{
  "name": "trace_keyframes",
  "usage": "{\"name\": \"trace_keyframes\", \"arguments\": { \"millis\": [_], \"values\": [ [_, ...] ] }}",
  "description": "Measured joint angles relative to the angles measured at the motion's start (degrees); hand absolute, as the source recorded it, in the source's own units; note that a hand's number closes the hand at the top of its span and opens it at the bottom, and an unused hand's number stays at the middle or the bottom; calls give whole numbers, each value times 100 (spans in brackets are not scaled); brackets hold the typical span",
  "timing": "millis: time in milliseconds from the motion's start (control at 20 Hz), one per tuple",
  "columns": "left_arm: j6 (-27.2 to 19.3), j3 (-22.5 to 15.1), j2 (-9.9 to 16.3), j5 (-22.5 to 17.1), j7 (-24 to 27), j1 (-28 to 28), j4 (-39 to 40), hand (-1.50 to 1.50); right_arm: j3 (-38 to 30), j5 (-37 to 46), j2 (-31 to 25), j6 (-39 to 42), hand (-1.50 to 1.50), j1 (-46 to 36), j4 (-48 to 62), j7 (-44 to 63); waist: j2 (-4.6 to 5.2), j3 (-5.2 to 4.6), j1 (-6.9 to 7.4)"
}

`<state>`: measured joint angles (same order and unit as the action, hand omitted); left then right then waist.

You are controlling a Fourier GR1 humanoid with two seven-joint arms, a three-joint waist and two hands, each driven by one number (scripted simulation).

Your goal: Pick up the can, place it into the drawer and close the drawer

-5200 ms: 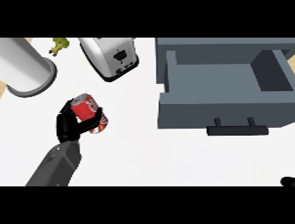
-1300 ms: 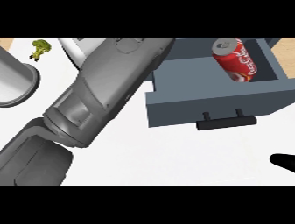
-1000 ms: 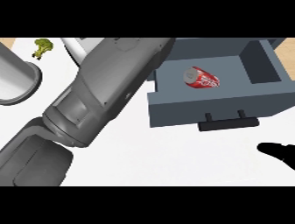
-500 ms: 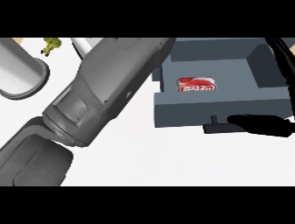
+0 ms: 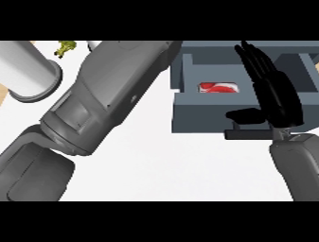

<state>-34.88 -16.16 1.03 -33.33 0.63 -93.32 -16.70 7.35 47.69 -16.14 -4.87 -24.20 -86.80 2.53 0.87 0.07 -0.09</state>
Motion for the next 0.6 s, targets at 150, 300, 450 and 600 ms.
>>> {"name": "trace_keyframes", "arguments": {
  "millis": [150, 300, 450, 600],
  "values": [
    [62, 52, 102, 24, -46, 36, -41, -150, 57, 326, 155, -366, -150, -364, 803, -178, -7, 0, 54],
    [49, 74, 195, 80, -143, 77, -132, -150, -15, 495, 279, -779, -150, -648, 1569, -432, -24, -1, 85],
    [72, 54, 290, 143, -214, 212, -288, -150, -106, 739, 426, -1239, -150, -1018, 2368, -506, -35, -2, 167],
    [124, 43, 436, 193, -321, 334, -426, -150, -208, 1003, 582, -1706, -150, -1453, 3089, -448, -39, -5, 224]
  ]
}}
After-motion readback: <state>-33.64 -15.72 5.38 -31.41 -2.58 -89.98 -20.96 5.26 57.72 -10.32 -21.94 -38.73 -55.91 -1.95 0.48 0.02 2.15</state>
